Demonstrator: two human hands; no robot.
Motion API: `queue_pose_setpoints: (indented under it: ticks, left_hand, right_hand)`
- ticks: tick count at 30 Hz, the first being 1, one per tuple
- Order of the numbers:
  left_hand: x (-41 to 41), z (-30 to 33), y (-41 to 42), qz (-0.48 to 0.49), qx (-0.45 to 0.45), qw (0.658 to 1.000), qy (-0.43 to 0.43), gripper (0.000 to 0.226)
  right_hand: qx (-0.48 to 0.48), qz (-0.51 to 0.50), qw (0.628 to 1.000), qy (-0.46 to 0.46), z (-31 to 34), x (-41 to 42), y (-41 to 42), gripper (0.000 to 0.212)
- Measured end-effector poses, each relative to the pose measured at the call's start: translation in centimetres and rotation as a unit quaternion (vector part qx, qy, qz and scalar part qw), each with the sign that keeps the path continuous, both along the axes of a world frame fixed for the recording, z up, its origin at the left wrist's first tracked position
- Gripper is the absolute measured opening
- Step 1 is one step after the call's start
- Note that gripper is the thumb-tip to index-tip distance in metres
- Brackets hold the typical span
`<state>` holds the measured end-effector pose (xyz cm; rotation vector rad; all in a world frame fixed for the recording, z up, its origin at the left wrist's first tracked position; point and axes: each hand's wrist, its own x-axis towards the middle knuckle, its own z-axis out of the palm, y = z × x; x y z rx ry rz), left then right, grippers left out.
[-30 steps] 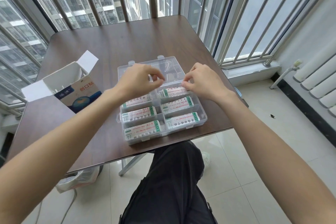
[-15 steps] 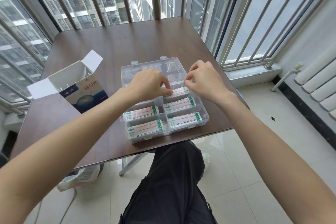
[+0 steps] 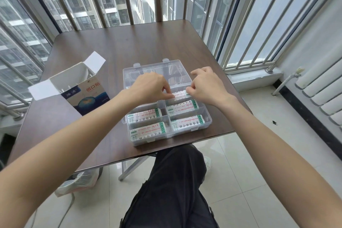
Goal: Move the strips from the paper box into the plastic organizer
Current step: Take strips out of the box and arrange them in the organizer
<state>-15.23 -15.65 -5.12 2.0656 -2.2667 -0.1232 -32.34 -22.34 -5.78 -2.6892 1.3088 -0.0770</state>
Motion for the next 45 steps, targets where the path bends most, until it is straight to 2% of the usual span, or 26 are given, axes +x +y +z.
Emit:
queue_pose_setpoints:
  ticks: [7,11,13,17,18,21,23,25,27,29,32,36,41,45]
  left_hand:
    - [0.1,0.1,0.2,-0.007,-0.006,1.0,0.014,0.032]
    - [0.4,0.8,1.2,-0.017,-0.04,0.999,0.03,0.029]
    - [1.2,1.6,2.4,-0.023,-0.085,0.995,0.045,0.026]
    - [3.6,3.2,5.8,-0.03,-0.258,0.961,0.092,0.026]
    - [5.0,3.7,7.3,-0.01,-0.297,0.951,0.088,0.027]
    - [8.4,3.5,9.9,0.068,-0.338,0.936,0.069,0.034]
    - [11.0,3.3,11.7,0.147,-0.312,0.938,0.032,0.053]
    - [13.3,3.3,13.4,0.218,-0.226,0.949,0.005,0.076]
    - [14.8,2.9,14.3,0.277,-0.116,0.953,0.032,0.093]
    - [15.7,2.0,15.1,0.305,-0.061,0.945,0.097,0.093]
    - [15.8,0.7,15.7,0.279,-0.155,0.939,0.131,0.084]
    - [15.0,-0.2,16.1,0.214,-0.298,0.927,0.081,0.08]
    - [13.3,0.0,15.5,0.158,-0.379,0.909,0.068,0.068]
    - [12.9,-0.5,15.2,0.15,-0.383,0.909,0.068,0.062]
  right_hand:
    - [0.064,-0.009,0.998,-0.015,0.1,-0.1,-0.2,0.034]
    - [-0.008,-0.005,0.998,-0.069,0.7,-0.7,0.4,0.035]
    - [-0.036,0.001,0.992,-0.124,1.5,-0.7,0.8,0.031]
    - [-0.009,0.071,0.964,-0.257,3.5,1.1,2.1,0.02]
    - [0.003,0.106,0.954,-0.28,4.1,2.8,2.8,0.019]
    - [0.055,0.178,0.93,-0.318,5.3,6.4,4.3,0.021]
    - [0.062,0.217,0.923,-0.311,5.8,9.6,5.2,0.022]
    - [0.058,0.243,0.921,-0.299,6.1,13.0,5.9,0.022]
    - [0.042,0.254,0.928,-0.27,6.3,15.6,6.3,0.021]
    - [0.006,0.26,0.942,-0.213,6.2,17.7,7.0,0.021]
    - [-0.059,0.257,0.952,-0.156,5.9,18.6,8.1,0.022]
    - [-0.154,0.268,0.944,-0.111,5.6,18.3,9.9,0.025]
    - [-0.132,0.209,0.965,-0.085,5.6,18.8,11.8,0.043]
    - [-0.09,0.205,0.969,-0.101,5.4,18.6,12.1,0.035]
